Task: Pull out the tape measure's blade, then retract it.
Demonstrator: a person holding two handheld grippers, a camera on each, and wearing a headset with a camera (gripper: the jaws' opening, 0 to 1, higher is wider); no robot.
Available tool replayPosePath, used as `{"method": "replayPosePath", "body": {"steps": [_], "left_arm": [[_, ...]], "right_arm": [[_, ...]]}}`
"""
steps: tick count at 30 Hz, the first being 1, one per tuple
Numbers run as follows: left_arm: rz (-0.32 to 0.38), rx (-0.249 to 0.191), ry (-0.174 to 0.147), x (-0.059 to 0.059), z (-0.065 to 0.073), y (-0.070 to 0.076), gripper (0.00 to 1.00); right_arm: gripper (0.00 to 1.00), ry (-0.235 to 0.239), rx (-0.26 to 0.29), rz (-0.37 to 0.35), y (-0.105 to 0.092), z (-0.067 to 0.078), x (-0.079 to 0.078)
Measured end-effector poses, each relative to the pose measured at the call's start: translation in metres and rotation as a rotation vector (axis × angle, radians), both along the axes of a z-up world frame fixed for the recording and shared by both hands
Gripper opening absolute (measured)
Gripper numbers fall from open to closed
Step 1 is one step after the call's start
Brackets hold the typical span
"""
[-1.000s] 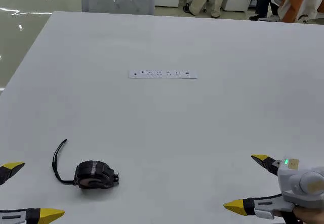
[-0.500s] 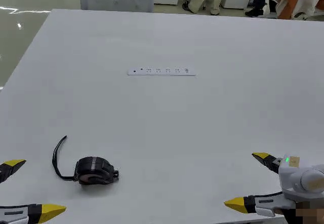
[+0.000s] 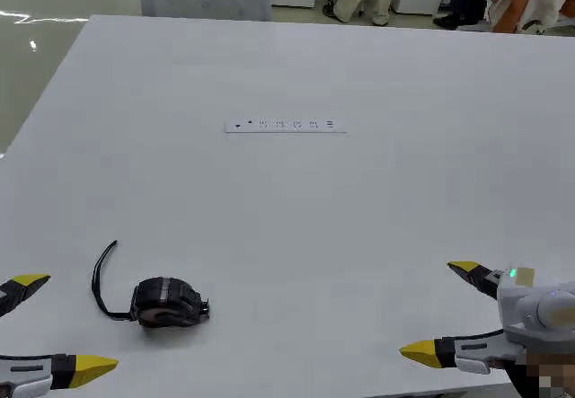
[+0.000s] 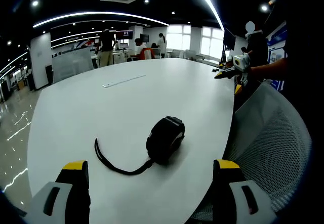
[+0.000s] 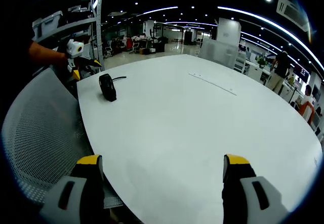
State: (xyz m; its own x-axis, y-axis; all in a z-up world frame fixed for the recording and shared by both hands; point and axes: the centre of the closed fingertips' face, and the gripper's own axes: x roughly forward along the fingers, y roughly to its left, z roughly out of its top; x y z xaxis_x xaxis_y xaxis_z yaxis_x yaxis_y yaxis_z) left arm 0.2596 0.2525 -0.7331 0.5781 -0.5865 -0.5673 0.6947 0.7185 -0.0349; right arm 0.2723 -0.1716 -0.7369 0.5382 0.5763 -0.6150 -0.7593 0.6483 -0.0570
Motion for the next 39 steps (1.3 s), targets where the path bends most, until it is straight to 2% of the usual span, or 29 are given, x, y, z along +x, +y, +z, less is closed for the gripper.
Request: {"method": "replayPosePath", "body": {"steps": [4,10,15,22,24,25,26,29,35,39], "left_arm": [[-0.029,0.014,0.006,0.003,0.000,-0.002,0.99],[-0.126,0.056,0.020,0.009,0.006,-0.012,0.98],[-0.191,0.083,0.028,0.016,0.011,-0.020,0.98],[-0.289,0.129,0.044,0.021,0.011,-0.034,0.97],[-0.323,0.161,0.060,0.020,0.007,-0.035,0.92],[-0.362,0.195,0.059,0.020,0.005,-0.036,0.90],[-0.378,0.208,0.054,0.020,0.004,-0.037,0.89],[-0.402,0.218,0.068,0.023,0.003,-0.042,0.89],[-0.430,0.243,0.057,0.038,0.002,-0.051,0.89],[-0.453,0.250,0.059,0.042,0.000,-0.056,0.89]], "right_arm": [[1.00,-0.019,-0.007,0.022,0.005,0.005,0.005],[1.00,-0.064,0.003,0.065,0.021,0.026,0.024],[1.00,-0.080,0.008,0.103,0.038,0.035,0.036],[1.00,-0.071,0.005,0.175,0.062,0.035,0.042],[1.00,-0.068,0.006,0.190,0.067,0.035,0.044],[1.00,-0.066,0.014,0.199,0.072,0.037,0.044],[1.00,-0.065,0.020,0.205,0.075,0.038,0.044],[1.00,-0.062,0.019,0.232,0.085,0.038,0.045],[1.00,-0.066,0.003,0.288,0.103,0.037,0.047],[1.00,-0.076,0.002,0.313,0.114,0.039,0.053]]}}
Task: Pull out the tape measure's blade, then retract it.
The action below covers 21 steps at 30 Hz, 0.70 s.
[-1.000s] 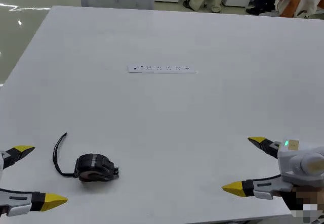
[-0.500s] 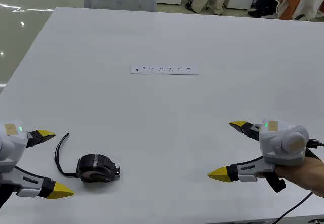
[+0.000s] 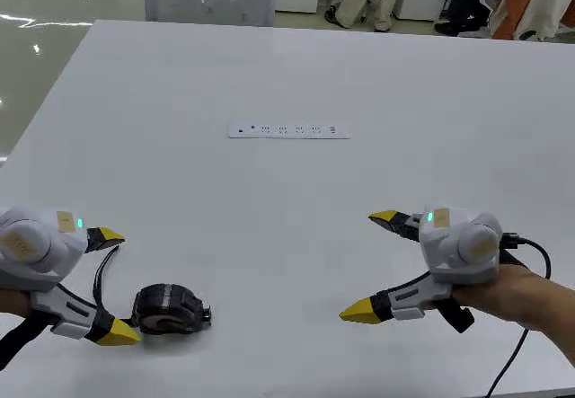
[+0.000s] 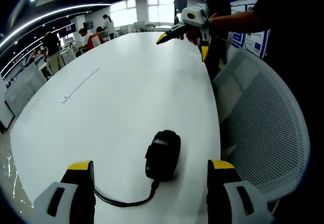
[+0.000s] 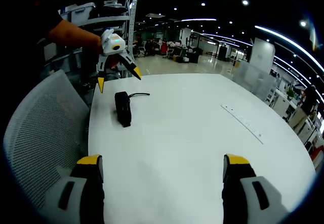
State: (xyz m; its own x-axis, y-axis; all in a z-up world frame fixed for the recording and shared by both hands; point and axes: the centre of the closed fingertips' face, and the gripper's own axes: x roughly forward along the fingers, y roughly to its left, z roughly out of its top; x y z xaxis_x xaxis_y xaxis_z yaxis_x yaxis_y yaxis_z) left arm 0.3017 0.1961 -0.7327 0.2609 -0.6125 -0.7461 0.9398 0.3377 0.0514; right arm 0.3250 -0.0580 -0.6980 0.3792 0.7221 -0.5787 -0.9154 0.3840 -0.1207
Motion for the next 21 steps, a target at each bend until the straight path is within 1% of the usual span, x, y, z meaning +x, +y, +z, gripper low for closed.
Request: {"method": "replayPosePath", "body": {"steps": [5,7,8,10,12,13,15,17,20,21], "left_arm": [[-0.035,0.013,0.000,0.000,-0.002,-0.008,0.88],[-0.052,0.030,-0.008,0.001,-0.005,-0.008,0.83],[-0.059,0.049,-0.011,0.002,-0.009,-0.007,0.79],[-0.069,0.080,-0.014,0.003,-0.013,-0.006,0.76],[-0.078,0.078,-0.002,0.003,-0.014,-0.008,0.75],[-0.084,0.071,0.011,0.001,-0.014,-0.010,0.74],[-0.089,0.071,0.012,0.002,-0.015,-0.013,0.71],[-0.104,0.084,0.018,0.001,-0.017,-0.015,0.66],[-0.122,0.101,0.014,0.001,-0.020,-0.019,0.59],[-0.128,0.103,0.015,0.000,-0.021,-0.022,0.58]], "right_arm": [[1.00,-0.015,0.013,0.033,0.017,0.004,0.005],[1.00,-0.023,0.016,0.049,0.025,0.004,0.006],[1.00,-0.020,0.017,0.061,0.030,0.004,0.006],[1.00,-0.019,0.014,0.080,0.038,0.002,0.005],[1.00,-0.018,0.012,0.099,0.048,0.001,0.003],[1.00,-0.019,0.014,0.112,0.054,0.000,0.003],[1.00,-0.014,0.023,0.130,0.063,-0.002,0.001],[1.00,-0.005,0.028,0.146,0.073,-0.006,0.000],[1.00,-0.003,0.013,0.178,0.086,-0.014,-0.004],[1.00,-0.003,0.013,0.190,0.091,-0.016,-0.005]]}}
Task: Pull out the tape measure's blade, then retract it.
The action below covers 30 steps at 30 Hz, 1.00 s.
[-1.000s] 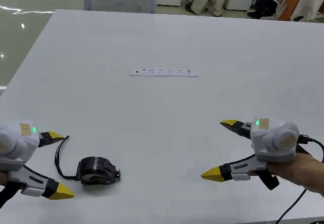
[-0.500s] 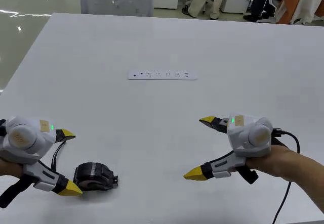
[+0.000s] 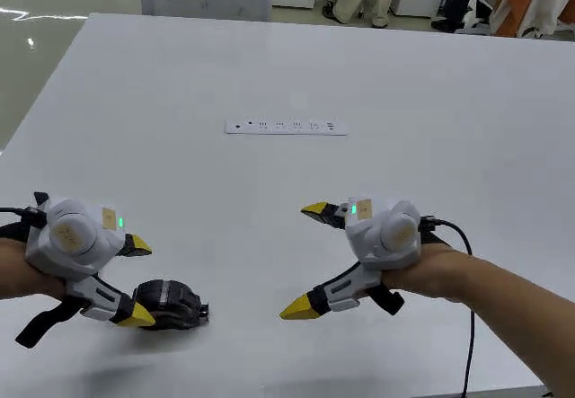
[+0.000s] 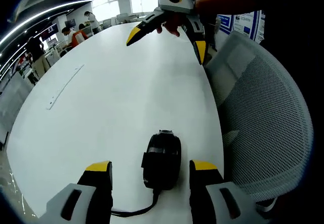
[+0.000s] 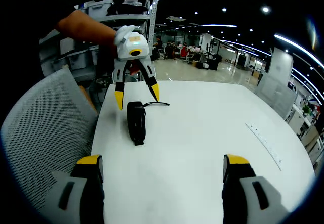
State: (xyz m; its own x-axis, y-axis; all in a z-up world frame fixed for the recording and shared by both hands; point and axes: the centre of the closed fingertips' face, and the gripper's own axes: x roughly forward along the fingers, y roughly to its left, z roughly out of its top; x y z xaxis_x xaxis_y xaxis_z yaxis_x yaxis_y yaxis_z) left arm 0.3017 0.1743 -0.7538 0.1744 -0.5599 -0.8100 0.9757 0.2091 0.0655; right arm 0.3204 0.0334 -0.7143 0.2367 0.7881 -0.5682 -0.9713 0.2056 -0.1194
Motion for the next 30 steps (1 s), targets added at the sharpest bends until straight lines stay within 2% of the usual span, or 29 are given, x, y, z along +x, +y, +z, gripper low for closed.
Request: {"method": "replayPosePath", "body": {"steps": [6,9,10,11,12,14,19,20,24,30], "left_arm": [[-0.035,0.019,0.022,-0.007,-0.011,-0.011,0.51],[-0.041,0.054,0.003,-0.005,-0.017,-0.012,0.45],[-0.049,0.055,-0.003,-0.006,-0.016,-0.015,0.43],[-0.056,0.054,-0.002,-0.007,-0.016,-0.016,0.41],[-0.062,0.055,0.001,-0.008,-0.016,-0.018,0.40],[-0.071,0.067,0.004,-0.008,-0.020,-0.017,0.40],[-0.103,0.136,-0.010,-0.009,-0.031,-0.009,0.33],[-0.114,0.139,-0.026,-0.010,-0.032,-0.009,0.32],[-0.102,0.128,-0.005,-0.008,-0.031,-0.009,0.32],[-0.107,0.138,-0.002,-0.010,-0.032,-0.010,0.31]], "right_arm": [[0.99,0.018,0.008,0.025,0.022,-0.009,0.001],[0.97,0.050,0.033,0.020,0.034,-0.010,0.004],[0.96,0.095,0.066,0.005,0.041,-0.009,0.003],[0.95,0.106,0.077,0.000,0.044,-0.007,0.005],[0.95,0.091,0.078,0.004,0.048,-0.006,0.007],[0.95,0.083,0.069,0.020,0.053,-0.007,0.005],[0.95,0.091,0.039,0.062,0.066,-0.018,-0.003],[0.95,0.093,0.027,0.079,0.069,-0.022,-0.007],[0.93,0.075,-0.029,0.133,0.072,-0.036,-0.016],[0.90,0.093,-0.023,0.131,0.081,-0.042,-0.018]]}}
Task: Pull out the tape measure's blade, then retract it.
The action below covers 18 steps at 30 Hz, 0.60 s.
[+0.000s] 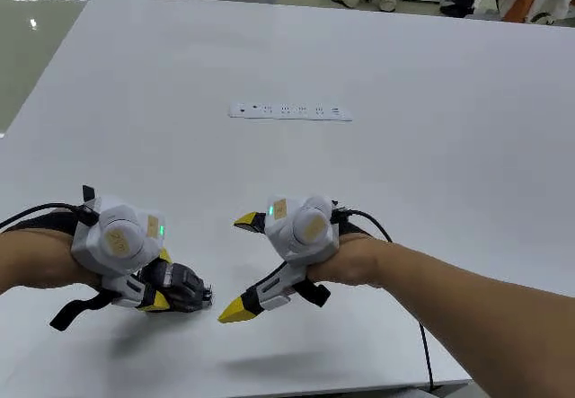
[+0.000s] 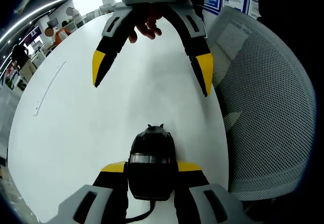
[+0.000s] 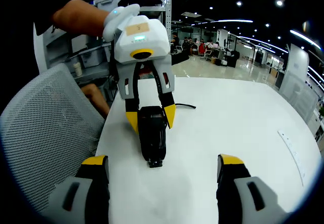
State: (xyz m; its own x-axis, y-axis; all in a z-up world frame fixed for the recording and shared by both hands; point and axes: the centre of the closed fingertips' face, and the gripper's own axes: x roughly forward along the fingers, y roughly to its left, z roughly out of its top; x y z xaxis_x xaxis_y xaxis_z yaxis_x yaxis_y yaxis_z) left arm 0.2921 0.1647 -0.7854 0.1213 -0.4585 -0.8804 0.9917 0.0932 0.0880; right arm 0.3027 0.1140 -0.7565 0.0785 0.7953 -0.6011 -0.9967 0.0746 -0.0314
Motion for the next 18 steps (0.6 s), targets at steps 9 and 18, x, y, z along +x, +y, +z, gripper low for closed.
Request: {"method": "replayPosePath", "body": {"steps": [9,18], "left_arm": [[0.010,-0.008,0.002,0.001,-0.001,0.001,0.31],[0.010,-0.011,0.004,0.001,-0.001,0.001,0.31]], "right_arm": [[0.85,0.003,-0.035,0.044,0.010,-0.016,-0.008],[0.71,0.021,-0.060,0.078,0.015,-0.031,-0.017]]}}
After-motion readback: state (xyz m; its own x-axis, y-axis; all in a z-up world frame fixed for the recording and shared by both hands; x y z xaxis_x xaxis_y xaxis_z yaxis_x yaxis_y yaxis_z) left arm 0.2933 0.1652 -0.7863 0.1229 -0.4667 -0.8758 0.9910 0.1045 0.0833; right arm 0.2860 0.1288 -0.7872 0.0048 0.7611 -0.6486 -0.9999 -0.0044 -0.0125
